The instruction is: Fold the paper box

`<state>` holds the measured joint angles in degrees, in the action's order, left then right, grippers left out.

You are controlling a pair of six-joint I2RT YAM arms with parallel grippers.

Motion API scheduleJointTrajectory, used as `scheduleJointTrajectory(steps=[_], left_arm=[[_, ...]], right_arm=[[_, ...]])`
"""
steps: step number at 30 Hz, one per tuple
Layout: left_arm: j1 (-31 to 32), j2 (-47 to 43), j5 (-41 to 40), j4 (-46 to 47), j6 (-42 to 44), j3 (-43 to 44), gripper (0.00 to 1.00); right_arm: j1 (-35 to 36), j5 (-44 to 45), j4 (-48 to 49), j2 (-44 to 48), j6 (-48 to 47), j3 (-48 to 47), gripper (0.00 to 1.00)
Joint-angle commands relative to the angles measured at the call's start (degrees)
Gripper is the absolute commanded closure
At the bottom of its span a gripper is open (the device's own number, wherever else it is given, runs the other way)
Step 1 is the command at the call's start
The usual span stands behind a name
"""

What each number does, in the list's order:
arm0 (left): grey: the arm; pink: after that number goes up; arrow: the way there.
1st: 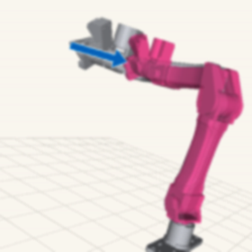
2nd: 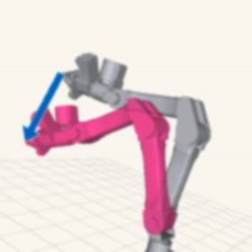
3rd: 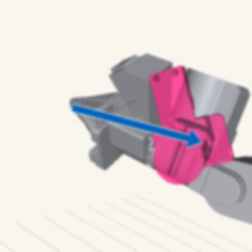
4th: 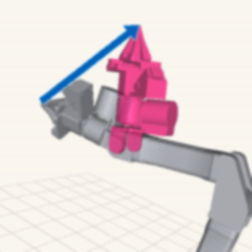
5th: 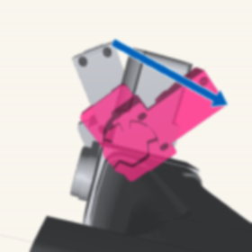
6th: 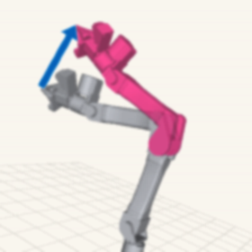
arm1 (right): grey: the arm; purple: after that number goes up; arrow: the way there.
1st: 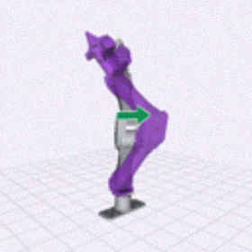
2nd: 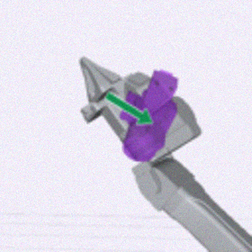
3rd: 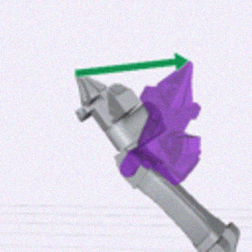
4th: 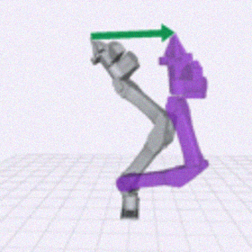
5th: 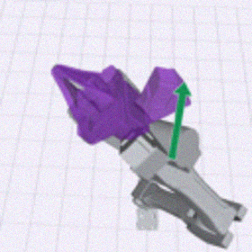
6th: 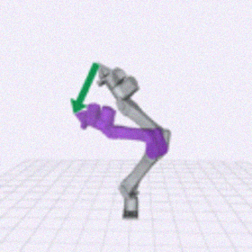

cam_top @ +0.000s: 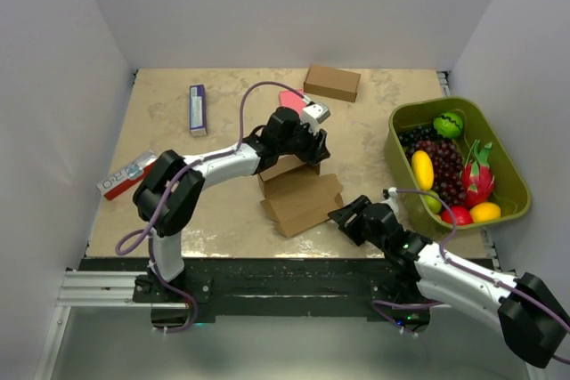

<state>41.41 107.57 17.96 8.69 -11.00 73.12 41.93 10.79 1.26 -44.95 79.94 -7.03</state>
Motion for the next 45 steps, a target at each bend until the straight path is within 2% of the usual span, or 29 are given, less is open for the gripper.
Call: scheduleJointTrajectory(steps=[1,9,12,15,19,25,30,33,38,45], left_arm=[[0.43,1.15,1.38,4.4,-2.17,-3.23,0.51],[1.65,0.54,-0.9,4.67,-3.5,-9.83,0.52],[1.92,-0.25,-1.34,4.76,-3.15,-9.32,0.52],[1.84,-1.66,-2.39,3.1,-1.83,-7.13,0.47],[1.57,-5.86,-3.54,0.98,0.1,-4.75,0.3],[-1.85,-14.82,-3.89,-2.27,1.34,-3.69,0.21],[-6.77,-23.08,-2.93,-4.73,1.69,-7.55,0.18],[-8.1,-27.13,-5.37,-5.79,3.09,-11.94,0.17],[-8.36,-30.22,-7.41,-8.42,4.5,-16.77,0.16],[-8.45,-31.19,-8.38,-8.6,5.12,-17.49,0.15]], right_arm=[[-0.1,2.57,-2.93,-0.14,1.88,1.05,0.38],[-0.1,3.89,-2.58,-0.31,1.45,0.35,0.39],[-0.18,4.33,-1.61,-0.67,1.53,0.61,0.4],[-0.1,4.86,-1.52,-1.19,1.36,0.44,0.41],[-0.18,4.86,1.46,-1.89,1.44,0.61,0.43],[-0.1,5.03,6.38,-4.7,1.27,1.31,0.44],[-0.18,5.91,10.33,-9.19,0.3,0.26,0.44],[-0.18,5.74,13.94,-12.44,0.22,0.61,0.46],[-0.1,6.09,20.09,-17.97,-1.45,1.14,0.49],[-0.18,8.02,26.07,-21.49,-3.03,2.54,0.57]])
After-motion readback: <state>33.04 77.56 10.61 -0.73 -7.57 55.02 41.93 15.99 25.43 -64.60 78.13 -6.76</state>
